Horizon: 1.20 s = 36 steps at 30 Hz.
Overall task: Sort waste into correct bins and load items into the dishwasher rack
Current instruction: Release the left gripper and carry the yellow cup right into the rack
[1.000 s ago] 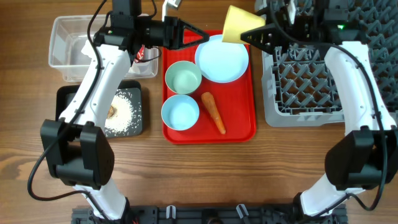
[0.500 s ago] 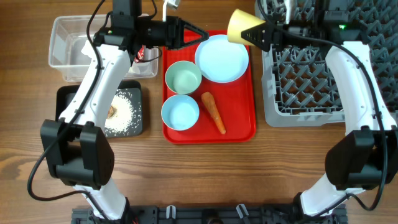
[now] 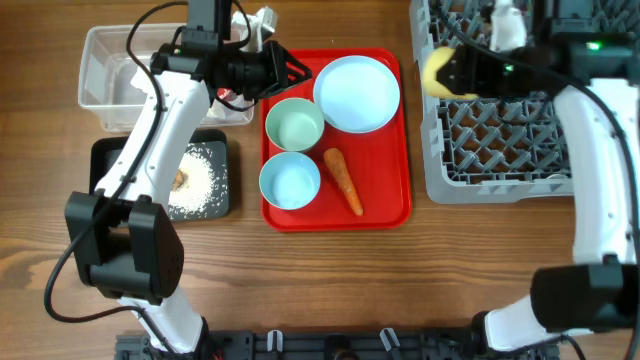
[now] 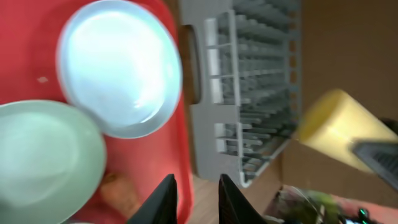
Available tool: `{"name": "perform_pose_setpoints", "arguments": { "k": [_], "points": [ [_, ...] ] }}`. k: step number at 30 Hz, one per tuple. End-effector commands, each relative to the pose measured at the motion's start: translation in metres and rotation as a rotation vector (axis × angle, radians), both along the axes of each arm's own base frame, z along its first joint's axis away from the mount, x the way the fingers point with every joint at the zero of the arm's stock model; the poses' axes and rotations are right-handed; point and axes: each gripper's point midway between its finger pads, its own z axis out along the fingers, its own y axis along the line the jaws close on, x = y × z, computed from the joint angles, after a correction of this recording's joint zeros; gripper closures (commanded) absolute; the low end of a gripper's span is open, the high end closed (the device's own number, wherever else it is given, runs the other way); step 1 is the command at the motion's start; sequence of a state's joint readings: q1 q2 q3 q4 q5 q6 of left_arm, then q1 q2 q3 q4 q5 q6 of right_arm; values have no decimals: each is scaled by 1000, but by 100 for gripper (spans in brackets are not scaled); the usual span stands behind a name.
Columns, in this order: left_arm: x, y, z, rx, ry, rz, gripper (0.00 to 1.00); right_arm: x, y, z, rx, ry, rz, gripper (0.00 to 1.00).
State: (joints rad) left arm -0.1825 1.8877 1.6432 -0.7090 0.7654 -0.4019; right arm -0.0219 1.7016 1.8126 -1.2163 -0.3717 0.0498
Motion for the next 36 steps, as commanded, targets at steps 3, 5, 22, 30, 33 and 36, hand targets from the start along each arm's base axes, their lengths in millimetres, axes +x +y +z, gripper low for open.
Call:
{"name": "perform_pose_setpoints", "arguments": {
  "k": [3,5,22,30,33,36],
  "points": [
    [2,17,-20,120,33,65,80,-26,-51,-5,-132,110,-155,34],
    [1,21,-25,152,48,82,81,-33,-62,-8,-138,145,-191,35],
    [-4,51,-50,351,102,173,82,-63,-116,-54,-313,429,-381,35],
    [-5,58,-54,395,108,193,80,-57,-116,-81,-315,508,-354,36],
    [-4,59,-54,399,107,196,78,-53,-116,-90,-311,525,-336,36],
    [-4,59,-54,401,106,197,77,-52,-116,-98,-312,549,-332,36]
  ]
}}
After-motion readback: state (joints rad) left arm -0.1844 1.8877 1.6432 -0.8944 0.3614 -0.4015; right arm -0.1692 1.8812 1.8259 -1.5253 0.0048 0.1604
